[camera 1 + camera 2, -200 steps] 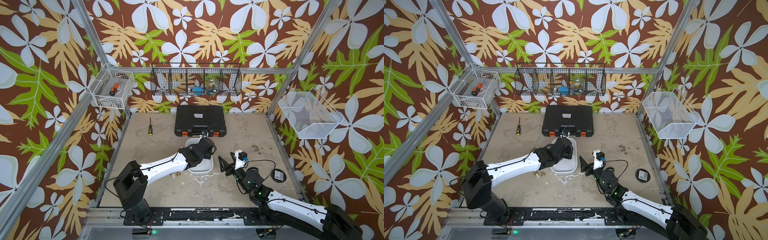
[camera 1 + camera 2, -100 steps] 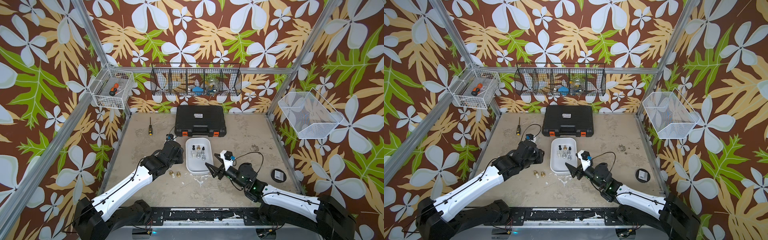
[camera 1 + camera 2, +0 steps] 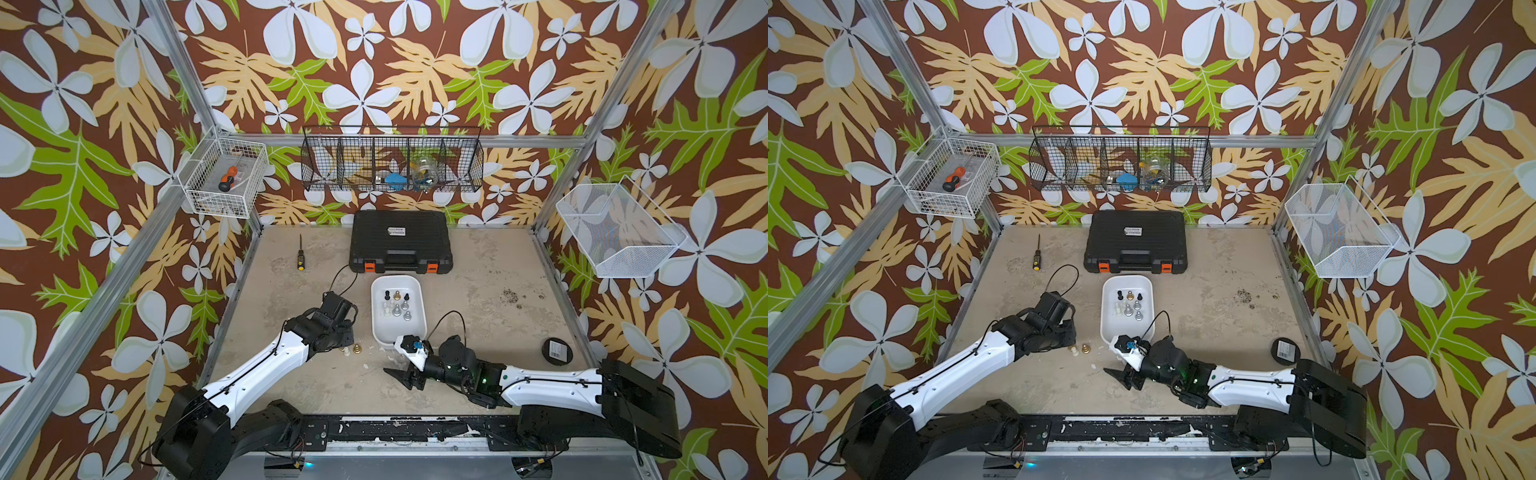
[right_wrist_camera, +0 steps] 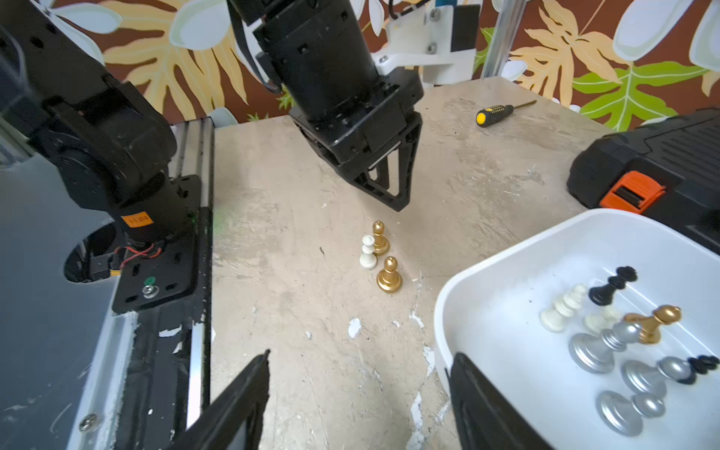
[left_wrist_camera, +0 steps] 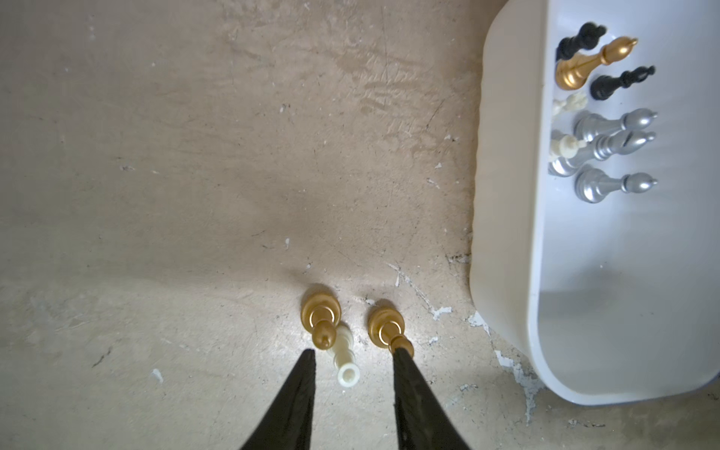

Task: Put the chess pieces into the storage box
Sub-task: Pick up the chess piece at the center of the board.

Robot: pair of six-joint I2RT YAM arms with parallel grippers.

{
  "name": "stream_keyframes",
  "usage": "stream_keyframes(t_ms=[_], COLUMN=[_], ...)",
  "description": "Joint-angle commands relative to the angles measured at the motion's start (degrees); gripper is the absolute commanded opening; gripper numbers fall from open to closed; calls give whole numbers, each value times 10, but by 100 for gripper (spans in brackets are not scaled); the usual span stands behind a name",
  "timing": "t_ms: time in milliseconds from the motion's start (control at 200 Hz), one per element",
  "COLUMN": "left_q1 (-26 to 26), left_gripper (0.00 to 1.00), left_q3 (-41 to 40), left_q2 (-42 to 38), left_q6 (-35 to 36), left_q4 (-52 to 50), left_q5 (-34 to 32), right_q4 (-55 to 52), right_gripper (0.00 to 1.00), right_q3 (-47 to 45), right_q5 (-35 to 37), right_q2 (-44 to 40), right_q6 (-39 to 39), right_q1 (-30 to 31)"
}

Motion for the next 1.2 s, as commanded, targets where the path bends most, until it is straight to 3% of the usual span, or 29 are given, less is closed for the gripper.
stream_keyframes(t_ms=[0,590,1196], left_q1=[8,21,20], left_gripper=[37,37,30], left_q3=[-6,-8,-22], left_q2=[12,66,85], left_q6=[-3,13,26], left_q4=[22,39,39], left_q5=[13,-15,-8], right_q4=[35,45,45], right_gripper=[73,74,75], right_q3=[2,-5,-5], right_q5=[17,17,23], right_q2=[2,-12,-9], right_q6=[-15,-15,-16], right_q1=[1,2,2])
